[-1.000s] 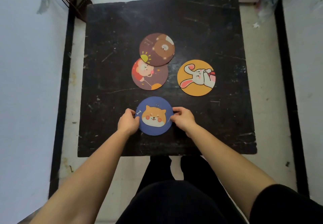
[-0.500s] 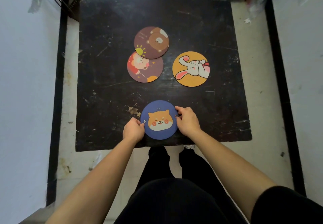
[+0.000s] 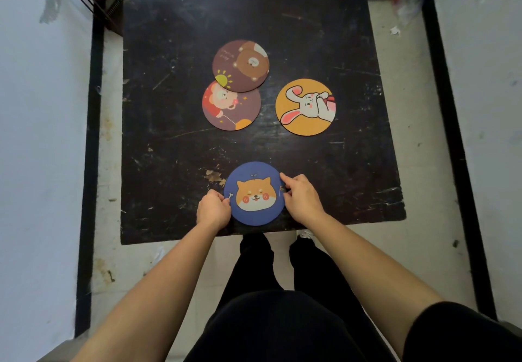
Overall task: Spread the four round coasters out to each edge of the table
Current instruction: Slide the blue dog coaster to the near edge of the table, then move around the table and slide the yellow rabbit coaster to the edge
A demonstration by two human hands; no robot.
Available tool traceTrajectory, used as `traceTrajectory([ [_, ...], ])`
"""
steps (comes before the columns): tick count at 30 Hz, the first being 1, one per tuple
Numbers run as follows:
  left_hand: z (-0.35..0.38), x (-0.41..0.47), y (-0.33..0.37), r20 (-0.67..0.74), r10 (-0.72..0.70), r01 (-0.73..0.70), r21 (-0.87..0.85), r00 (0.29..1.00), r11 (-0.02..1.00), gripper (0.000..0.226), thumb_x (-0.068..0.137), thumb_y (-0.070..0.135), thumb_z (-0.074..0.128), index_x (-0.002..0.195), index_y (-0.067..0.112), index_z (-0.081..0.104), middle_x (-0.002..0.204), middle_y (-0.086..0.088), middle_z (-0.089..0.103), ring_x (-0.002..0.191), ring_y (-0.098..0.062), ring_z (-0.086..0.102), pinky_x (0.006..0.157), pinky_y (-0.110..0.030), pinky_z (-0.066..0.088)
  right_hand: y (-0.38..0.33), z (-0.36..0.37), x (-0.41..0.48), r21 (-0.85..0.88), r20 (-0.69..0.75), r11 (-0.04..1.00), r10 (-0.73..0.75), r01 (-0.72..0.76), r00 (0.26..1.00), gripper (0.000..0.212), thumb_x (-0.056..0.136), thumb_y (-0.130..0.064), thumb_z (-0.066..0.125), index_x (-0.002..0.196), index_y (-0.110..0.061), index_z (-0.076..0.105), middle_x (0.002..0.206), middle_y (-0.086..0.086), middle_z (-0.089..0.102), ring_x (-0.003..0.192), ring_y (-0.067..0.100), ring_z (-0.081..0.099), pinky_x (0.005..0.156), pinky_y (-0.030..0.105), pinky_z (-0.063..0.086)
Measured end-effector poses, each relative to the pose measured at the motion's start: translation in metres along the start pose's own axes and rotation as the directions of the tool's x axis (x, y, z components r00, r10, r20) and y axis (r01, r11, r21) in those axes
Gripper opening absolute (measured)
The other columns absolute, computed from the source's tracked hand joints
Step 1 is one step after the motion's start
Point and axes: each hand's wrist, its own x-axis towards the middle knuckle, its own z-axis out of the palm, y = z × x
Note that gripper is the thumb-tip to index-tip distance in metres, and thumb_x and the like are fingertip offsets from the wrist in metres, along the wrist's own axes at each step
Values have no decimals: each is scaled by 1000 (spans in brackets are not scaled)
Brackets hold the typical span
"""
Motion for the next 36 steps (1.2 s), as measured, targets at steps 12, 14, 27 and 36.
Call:
traceTrajectory([
  [12, -54, -25, 42, -332, 600, -456, 420, 728, 785, 29, 97, 28, 52, 115, 6, 59, 127, -17, 57, 115, -34, 55, 90, -48, 48, -20, -83, -17, -330, -360, 941, -203, 79, 911, 53, 98, -32, 50, 149, -22, 36, 138, 10, 44, 117, 28, 51, 88, 42, 49],
  [14, -70, -30, 70, -369, 738, -564, 480, 564, 672, 37, 95, 27, 55, 123, 4, 59, 139, -21, 51, 129, -38, 48, 99, -54, 43, -22, -113, -22, -395, -449, 918, -233, 42, 863, 56, 99, -37, 48, 150, -22, 32, 149, 13, 39, 127, 31, 47, 97, 45, 47],
  [27, -45, -88, 220, -283, 863, -669, 547, 419, 504, 62, 101, 47, 31, 155, 18, 23, 166, -14, 15, 152, -34, 14, 118, -55, 17, 42, -250, -45, -456, -654, 886, -267, -87, 708, 59, 98, -38, 49, 151, -19, 32, 154, 22, 32, 131, 40, 43, 103, 52, 39],
  [36, 59, -133, 314, -426, 701, -522, 470, 573, 712, 62, 99, 41, 43, 153, 12, 32, 163, -18, 22, 149, -36, 22, 116, -56, 23, 157, -358, -4, -504, -537, 861, -375, 69, 756, 62, 99, -42, 43, 154, -22, 23, 157, 19, 24, 137, 35, 36, 109, 49, 35],
])
